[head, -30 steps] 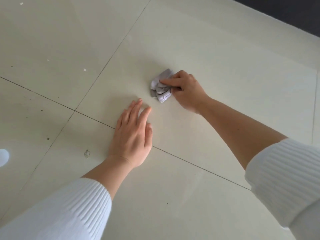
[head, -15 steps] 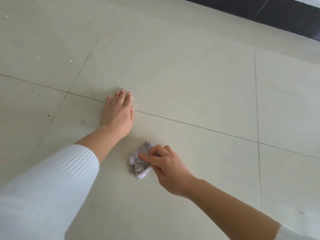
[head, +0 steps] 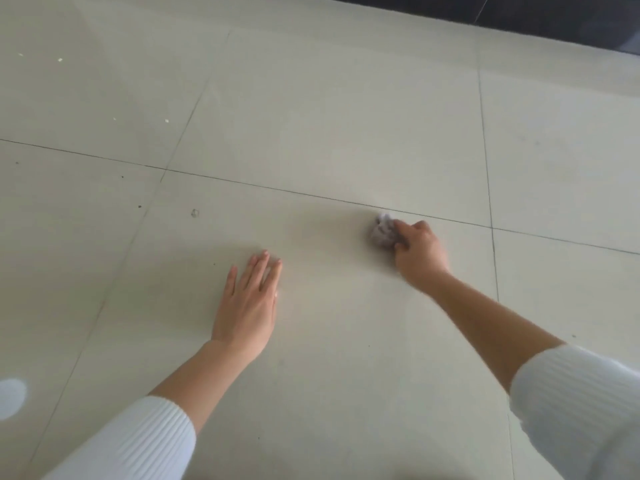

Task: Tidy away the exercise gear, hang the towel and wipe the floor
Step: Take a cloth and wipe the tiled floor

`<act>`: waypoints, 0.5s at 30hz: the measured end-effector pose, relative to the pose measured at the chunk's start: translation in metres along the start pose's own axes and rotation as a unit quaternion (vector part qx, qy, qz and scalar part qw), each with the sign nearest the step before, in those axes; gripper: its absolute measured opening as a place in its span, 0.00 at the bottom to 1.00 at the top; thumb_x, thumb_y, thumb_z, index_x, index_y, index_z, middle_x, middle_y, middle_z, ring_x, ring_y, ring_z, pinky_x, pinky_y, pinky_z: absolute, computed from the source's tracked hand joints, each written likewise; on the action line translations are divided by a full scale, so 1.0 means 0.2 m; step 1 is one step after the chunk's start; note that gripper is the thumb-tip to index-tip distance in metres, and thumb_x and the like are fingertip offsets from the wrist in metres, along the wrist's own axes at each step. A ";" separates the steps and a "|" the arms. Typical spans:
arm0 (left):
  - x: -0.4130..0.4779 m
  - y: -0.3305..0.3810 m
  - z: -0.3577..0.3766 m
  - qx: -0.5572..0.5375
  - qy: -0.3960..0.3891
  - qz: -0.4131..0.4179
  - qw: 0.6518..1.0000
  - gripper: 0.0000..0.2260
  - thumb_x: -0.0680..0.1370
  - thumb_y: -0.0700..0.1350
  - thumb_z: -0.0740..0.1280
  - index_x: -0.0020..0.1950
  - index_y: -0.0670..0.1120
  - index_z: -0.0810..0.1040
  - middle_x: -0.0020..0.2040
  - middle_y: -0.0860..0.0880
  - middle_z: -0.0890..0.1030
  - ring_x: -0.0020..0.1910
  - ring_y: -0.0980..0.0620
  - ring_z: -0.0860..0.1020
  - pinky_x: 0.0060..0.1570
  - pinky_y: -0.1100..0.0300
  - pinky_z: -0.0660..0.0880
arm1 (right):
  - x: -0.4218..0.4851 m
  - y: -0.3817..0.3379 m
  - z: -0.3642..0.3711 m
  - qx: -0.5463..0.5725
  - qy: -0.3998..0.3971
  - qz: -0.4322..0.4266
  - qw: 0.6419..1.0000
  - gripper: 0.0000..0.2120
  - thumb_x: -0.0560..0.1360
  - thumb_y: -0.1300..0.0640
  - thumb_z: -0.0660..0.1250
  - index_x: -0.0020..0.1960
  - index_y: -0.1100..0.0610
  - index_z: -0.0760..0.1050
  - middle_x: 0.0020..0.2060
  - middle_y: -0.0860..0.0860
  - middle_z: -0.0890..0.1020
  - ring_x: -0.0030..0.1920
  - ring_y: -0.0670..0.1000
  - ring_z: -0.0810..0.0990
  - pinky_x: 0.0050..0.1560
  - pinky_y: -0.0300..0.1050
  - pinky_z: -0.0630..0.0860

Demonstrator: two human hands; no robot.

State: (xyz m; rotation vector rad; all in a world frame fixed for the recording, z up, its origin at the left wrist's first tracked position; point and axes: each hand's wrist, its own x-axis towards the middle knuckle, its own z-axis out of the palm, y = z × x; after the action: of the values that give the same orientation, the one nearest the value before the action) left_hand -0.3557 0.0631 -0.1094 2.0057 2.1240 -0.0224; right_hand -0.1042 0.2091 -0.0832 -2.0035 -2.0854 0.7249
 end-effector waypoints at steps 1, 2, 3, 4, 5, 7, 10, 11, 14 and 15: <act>-0.02 0.01 0.01 -0.002 0.001 0.002 1.000 0.23 0.78 0.46 0.50 0.70 0.42 0.71 0.71 0.41 0.70 0.69 0.43 0.70 0.66 0.41 0.65 | -0.11 -0.01 0.06 -0.011 -0.010 -0.060 0.998 0.23 0.74 0.65 0.59 0.65 0.49 0.75 0.50 0.56 0.74 0.51 0.59 0.76 0.50 0.47 0.74; -0.03 0.01 0.01 -0.006 0.002 0.000 1.000 0.23 0.77 0.45 0.51 0.71 0.42 0.70 0.72 0.41 0.69 0.70 0.42 0.69 0.67 0.41 0.64 | -0.25 -0.05 0.13 -0.012 -0.030 -0.130 0.991 0.24 0.74 0.66 0.60 0.67 0.50 0.73 0.51 0.56 0.74 0.52 0.59 0.74 0.52 0.49 0.75; -0.04 0.02 0.01 -0.009 0.006 -0.001 1.000 0.23 0.77 0.44 0.52 0.71 0.42 0.69 0.73 0.41 0.68 0.71 0.42 0.67 0.68 0.41 0.63 | -0.39 -0.07 0.19 -0.009 -0.053 -0.193 0.980 0.25 0.73 0.67 0.61 0.68 0.50 0.72 0.52 0.55 0.74 0.51 0.59 0.73 0.51 0.50 0.75; -0.04 0.03 0.01 -0.016 0.008 -0.003 1.000 0.23 0.78 0.42 0.54 0.73 0.41 0.67 0.74 0.40 0.65 0.73 0.42 0.64 0.69 0.42 0.61 | -0.53 -0.10 0.23 -0.006 -0.078 -0.240 0.968 0.26 0.73 0.67 0.61 0.68 0.51 0.72 0.52 0.54 0.74 0.50 0.59 0.73 0.50 0.52 0.75; -0.05 0.04 0.00 -0.027 0.003 -0.008 1.000 0.23 0.78 0.40 0.56 0.74 0.41 0.64 0.76 0.41 0.62 0.75 0.42 0.60 0.71 0.43 0.57 | -0.65 -0.11 0.26 -0.005 -0.108 -0.272 0.956 0.26 0.72 0.68 0.62 0.68 0.50 0.71 0.52 0.53 0.74 0.49 0.58 0.72 0.49 0.52 0.76; -0.04 0.08 -0.01 -0.048 -0.007 -0.026 0.998 0.25 0.79 0.40 0.57 0.76 0.42 0.59 0.78 0.42 0.56 0.77 0.44 0.53 0.74 0.46 0.50 | -0.78 -0.11 0.26 0.014 -0.186 -0.293 0.938 0.27 0.74 0.68 0.60 0.68 0.47 0.71 0.53 0.51 0.73 0.50 0.55 0.72 0.50 0.48 0.74; -0.06 0.12 0.00 -0.049 -0.012 -0.017 0.999 0.24 0.78 0.41 0.58 0.75 0.40 0.63 0.77 0.40 0.59 0.76 0.42 0.57 0.72 0.43 0.55 | -0.75 -0.05 0.13 0.099 -0.192 -0.230 0.949 0.23 0.76 0.68 0.58 0.65 0.50 0.76 0.51 0.51 0.74 0.45 0.48 0.72 0.47 0.37 0.69; -0.07 0.13 0.01 -0.042 -0.013 -0.006 0.999 0.23 0.78 0.42 0.57 0.73 0.39 0.65 0.76 0.39 0.61 0.75 0.41 0.61 0.71 0.42 0.58 | -0.70 0.00 0.07 0.128 -0.134 -0.181 0.966 0.22 0.75 0.69 0.59 0.63 0.52 0.78 0.48 0.51 0.74 0.43 0.47 0.73 0.46 0.37 0.70; -0.10 0.14 0.03 -0.040 -0.026 0.003 0.999 0.28 0.77 0.49 0.46 0.73 0.40 0.66 0.75 0.40 0.64 0.74 0.42 0.63 0.70 0.43 0.61 | -0.48 0.25 -0.17 0.133 0.035 0.032 0.990 0.20 0.75 0.67 0.58 0.62 0.53 0.77 0.46 0.51 0.71 0.39 0.55 0.79 0.39 0.45 0.75; -0.11 0.14 0.03 -0.040 -0.029 0.005 0.999 0.29 0.77 0.50 0.44 0.74 0.40 0.65 0.75 0.40 0.63 0.74 0.42 0.62 0.70 0.44 0.61 | -0.44 0.34 -0.24 0.093 0.062 0.097 0.989 0.20 0.76 0.66 0.57 0.63 0.54 0.76 0.48 0.52 0.70 0.38 0.56 0.79 0.37 0.45 0.74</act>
State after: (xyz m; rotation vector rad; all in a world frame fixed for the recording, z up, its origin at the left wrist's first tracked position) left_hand -0.3266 0.0422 -0.1078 1.9465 2.0460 0.0045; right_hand -0.0138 0.1345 -0.0536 -2.1072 -1.7047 0.7714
